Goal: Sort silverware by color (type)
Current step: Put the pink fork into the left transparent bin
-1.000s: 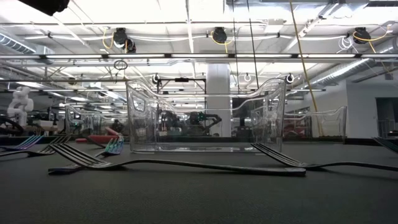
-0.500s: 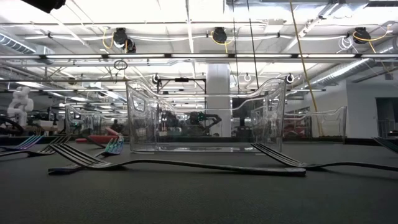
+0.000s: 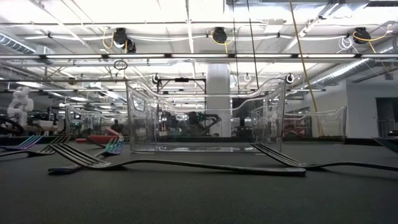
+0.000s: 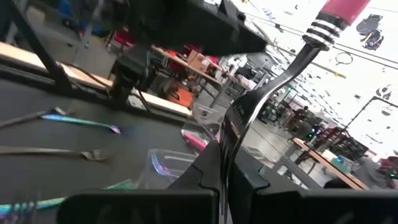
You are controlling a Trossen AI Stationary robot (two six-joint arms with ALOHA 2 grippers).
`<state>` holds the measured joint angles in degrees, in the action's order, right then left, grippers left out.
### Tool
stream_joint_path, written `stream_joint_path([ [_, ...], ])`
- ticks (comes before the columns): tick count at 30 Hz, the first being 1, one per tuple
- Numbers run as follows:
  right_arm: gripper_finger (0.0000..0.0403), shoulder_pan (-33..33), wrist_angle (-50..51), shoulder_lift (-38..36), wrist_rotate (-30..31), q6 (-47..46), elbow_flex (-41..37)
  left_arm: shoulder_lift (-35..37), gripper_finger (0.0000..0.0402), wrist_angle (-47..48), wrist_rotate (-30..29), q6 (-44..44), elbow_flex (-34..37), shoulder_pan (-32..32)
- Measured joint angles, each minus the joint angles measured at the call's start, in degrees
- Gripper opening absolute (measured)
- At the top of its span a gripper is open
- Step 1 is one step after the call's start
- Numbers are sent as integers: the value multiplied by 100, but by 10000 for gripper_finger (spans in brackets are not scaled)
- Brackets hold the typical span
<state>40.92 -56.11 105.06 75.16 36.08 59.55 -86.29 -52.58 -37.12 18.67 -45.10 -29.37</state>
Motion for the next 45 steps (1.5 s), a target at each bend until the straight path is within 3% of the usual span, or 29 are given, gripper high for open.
stream_joint_path([
  [6,3,-69,580,0,7,-236,0,698,221,1001,30,-1288,0,-75],
  [12,4,-104,995,0,58,-242,0,1067,222,1626,587,-1921,2,-118],
  [16,5,-152,1506,0,171,-509,2,1097,222,1652,988,-1388,2,-166],
  [22,5,-230,2362,0,104,-1141,2,1098,222,1734,992,-578,2,-289],
  [29,6,-254,2639,0,-372,-1159,2,1088,222,1776,767,-230,-10,-373],
  [37,6,-453,3290,0,-1231,-1475,2,477,222,2879,491,35,-782,-378],
  [45,6,-512,4015,0,-1395,-2000,2,1,222,3469,86,399,-1359,-379],
])
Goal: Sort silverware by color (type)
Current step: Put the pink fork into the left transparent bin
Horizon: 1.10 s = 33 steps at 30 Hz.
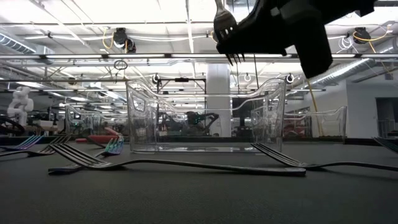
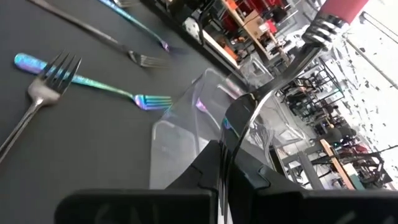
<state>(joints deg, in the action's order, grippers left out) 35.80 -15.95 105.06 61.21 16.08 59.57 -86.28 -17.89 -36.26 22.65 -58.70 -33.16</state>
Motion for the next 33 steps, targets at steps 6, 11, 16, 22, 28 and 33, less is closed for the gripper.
stream_joint_path([
  [6,6,-1,326,-1,-339,-197,0,-37,222,510,172,-221,-175,-36],
  [11,6,-20,472,-2,-991,-226,0,-37,242,836,475,-437,-175,-36],
  [16,6,-31,744,-2,-1054,-504,0,-37,288,1200,635,-685,-175,-42],
  [22,6,-63,1294,-2,-1423,-1078,2,-37,290,1403,635,-737,-175,-40],
  [28,6,-73,1435,-2,-1501,-1239,1,-37,257,1521,774,-1002,-175,64],
  [33,6,-73,1435,-2,-1501,-1215,1,-37,224,1750,859,-1189,-175,149],
])
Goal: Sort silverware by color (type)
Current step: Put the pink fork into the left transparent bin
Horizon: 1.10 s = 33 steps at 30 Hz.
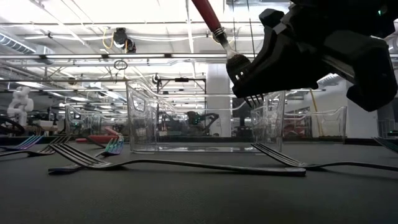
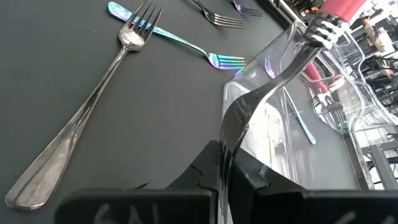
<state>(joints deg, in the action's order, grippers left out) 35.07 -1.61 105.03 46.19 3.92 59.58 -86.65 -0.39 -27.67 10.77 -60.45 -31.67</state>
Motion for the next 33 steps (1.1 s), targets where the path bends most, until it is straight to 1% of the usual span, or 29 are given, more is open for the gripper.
stream_joint_path([
  [6,6,-13,-4,0,0,90,-1,0,193,32,5,-3,0,25],
  [9,6,-20,-4,0,0,98,-1,0,182,31,13,-143,0,45],
  [15,6,-24,-28,0,0,120,-1,0,164,52,114,-447,0,184],
  [20,6,-24,-28,0,2,125,1,0,140,56,285,-475,0,248],
  [25,6,-24,-28,0,7,125,0,0,96,53,326,-672,0,272],
  [30,6,-24,-30,-7,20,113,0,26,25,56,429,-884,2,347],
  [33,8,-24,-22,-5,20,-8,-1,27,23,49,454,-797,2,375],
])
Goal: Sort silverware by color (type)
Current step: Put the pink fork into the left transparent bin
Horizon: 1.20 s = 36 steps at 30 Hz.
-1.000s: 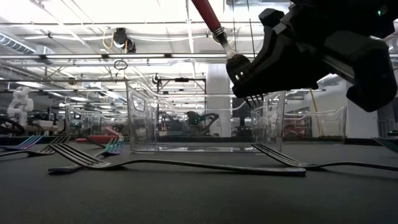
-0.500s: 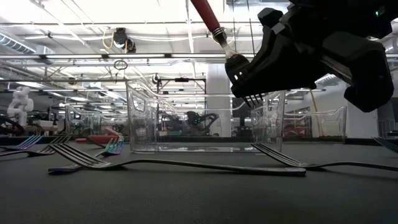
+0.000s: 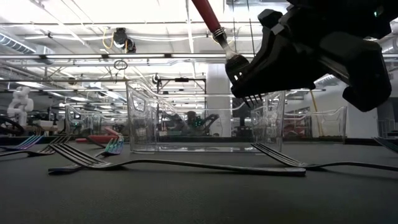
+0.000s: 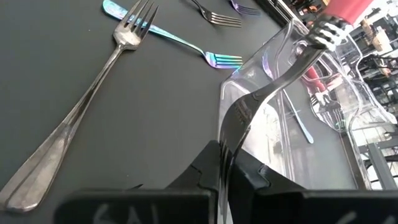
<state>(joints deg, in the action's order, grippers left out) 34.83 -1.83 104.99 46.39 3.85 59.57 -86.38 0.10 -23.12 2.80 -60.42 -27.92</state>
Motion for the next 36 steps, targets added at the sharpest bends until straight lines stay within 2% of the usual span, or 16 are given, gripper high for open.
stream_joint_path([
  [4,35,0,-9,-2,100,-184,0,3,23,4,-1,241,0,2],
  [8,85,2,-16,-2,355,-275,1,43,23,9,-9,771,0,-16],
  [13,149,15,85,-67,538,-576,2,97,23,81,-39,2297,0,-247],
  [18,190,31,576,-348,654,-1236,4,129,23,106,-525,3515,4,-504],
  [20,198,31,895,-459,638,-1591,5,170,23,139,-761,3746,11,-593],
  [23,205,39,1439,-582,570,-2128,11,347,23,139,-762,3942,13,-644],
  [30,204,57,2946,-814,188,-3168,11,1171,23,781,284,4512,114,-662],
  [32,204,59,3394,-893,115,-3539,11,1473,23,932,377,4777,180,-662],
  [36,204,79,4338,-1047,105,-4294,10,2010,23,1651,183,5182,273,-596],
])
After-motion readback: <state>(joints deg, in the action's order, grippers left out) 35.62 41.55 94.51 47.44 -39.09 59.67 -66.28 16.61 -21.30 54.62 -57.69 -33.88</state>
